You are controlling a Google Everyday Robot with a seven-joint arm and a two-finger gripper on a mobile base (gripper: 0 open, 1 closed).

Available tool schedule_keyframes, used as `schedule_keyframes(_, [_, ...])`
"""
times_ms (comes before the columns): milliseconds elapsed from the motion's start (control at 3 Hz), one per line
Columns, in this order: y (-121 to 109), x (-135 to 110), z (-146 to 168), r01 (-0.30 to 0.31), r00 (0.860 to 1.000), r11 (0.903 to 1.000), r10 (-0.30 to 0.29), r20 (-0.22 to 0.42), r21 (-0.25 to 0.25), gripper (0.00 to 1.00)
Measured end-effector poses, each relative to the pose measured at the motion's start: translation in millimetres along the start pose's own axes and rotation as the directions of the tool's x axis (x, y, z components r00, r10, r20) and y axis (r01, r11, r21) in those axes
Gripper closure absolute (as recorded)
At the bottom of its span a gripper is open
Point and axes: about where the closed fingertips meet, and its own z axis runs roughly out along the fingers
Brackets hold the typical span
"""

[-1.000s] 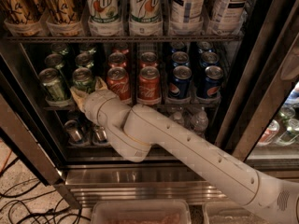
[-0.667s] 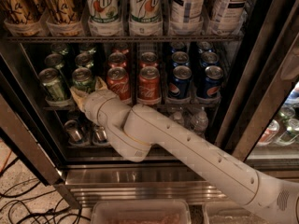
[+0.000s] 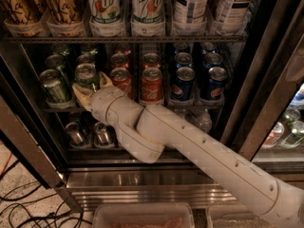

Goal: Pick green can from middle shelf of fridge

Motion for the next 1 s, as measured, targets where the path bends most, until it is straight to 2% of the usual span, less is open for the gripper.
schedule_keyframes(667, [6, -32, -19, 0.077, 0.996, 0.9964, -0.074, 0.057, -0.035, 1.0])
schedule_keyframes(1000, [14, -33, -33, 0.107, 0.993, 0.9913, -0.103, 0.065, -0.076, 1.0])
